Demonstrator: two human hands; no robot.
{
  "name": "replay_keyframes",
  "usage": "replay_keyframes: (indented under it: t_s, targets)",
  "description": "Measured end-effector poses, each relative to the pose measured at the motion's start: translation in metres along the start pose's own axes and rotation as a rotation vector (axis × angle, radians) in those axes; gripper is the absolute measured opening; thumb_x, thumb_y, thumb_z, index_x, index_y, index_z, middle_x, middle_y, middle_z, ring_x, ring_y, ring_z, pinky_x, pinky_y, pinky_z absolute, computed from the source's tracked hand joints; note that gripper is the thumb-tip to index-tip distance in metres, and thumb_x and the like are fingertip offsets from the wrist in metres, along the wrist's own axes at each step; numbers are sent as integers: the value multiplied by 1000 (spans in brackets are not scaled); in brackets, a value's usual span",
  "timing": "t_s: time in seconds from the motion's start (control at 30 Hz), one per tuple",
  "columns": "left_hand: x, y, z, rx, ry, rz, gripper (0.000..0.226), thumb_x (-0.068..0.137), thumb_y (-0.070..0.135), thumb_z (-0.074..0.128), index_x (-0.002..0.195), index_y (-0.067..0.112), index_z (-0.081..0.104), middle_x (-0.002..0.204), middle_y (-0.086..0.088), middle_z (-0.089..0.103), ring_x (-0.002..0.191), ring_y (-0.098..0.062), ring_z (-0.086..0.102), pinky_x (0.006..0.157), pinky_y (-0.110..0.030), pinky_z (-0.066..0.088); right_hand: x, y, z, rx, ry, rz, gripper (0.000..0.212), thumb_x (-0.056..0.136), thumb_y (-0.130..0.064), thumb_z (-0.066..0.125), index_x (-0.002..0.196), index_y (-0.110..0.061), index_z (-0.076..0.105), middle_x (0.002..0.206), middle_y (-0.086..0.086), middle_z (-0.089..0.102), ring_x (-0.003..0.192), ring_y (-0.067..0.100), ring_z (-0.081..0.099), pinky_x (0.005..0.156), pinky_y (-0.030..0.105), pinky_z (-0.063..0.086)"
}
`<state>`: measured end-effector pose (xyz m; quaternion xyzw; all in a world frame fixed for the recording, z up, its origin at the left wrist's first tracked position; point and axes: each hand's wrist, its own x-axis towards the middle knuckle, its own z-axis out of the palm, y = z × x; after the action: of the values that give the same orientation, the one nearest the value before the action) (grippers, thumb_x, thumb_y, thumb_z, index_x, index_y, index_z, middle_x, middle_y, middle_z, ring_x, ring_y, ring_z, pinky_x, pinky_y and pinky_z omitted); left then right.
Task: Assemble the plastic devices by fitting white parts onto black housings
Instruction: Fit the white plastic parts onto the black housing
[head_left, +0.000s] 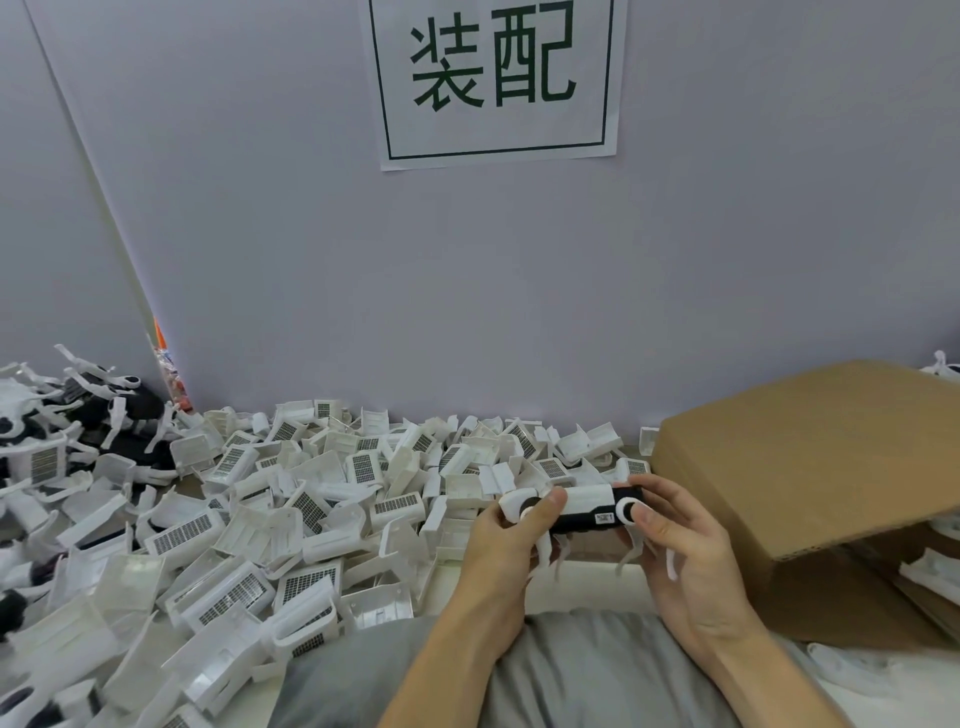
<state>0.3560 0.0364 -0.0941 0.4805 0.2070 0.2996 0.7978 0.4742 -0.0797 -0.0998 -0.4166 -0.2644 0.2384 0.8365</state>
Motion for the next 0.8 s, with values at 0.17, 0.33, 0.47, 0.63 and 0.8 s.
replay_keyframes:
  t_s: [0.17,0.33,0.47,0.63,0.8]
  targets:
    - [-2,3,3,34,25,59,65,56,38,91,107,3,69,101,-15,75,91,-30,73,74,-35,61,0,0,3,-23,97,32,30,81,-15,68,109,-6,69,106,17,73,93,28,70,78,37,57]
    - [-3,1,2,87,35,114,41,68,31,85,98,5,73,90,-6,75,81,-17,73,71,-26,59,1,3,6,-86,165,67,19,96,-15,60,111,-7,68,103,15,75,87,26,71,76,41,54]
    - [-2,4,0,51,73,110,38,77,25,84,101,-1,71,96,-13,74,90,-31,72,77,-32,61,-1,2,7,-119,136,73,17,95,-15,61,109,-9,68,99,9,75,84,24,70,70,38,55]
    - [-4,10,-2,-97,82,45,38,63,23,90,90,7,69,90,-10,67,76,-26,63,71,-30,58,-9,-6,12,-166,-22,0,33,73,-24,71,99,-6,64,98,15,67,97,32,61,89,48,43]
    - [-4,12,-7,-335,44,-51,14,69,26,75,65,13,76,64,-8,64,49,-19,59,55,-32,56,-20,-12,34,-491,-117,-260,28,76,-44,78,96,-30,65,95,-8,68,90,17,64,78,31,53]
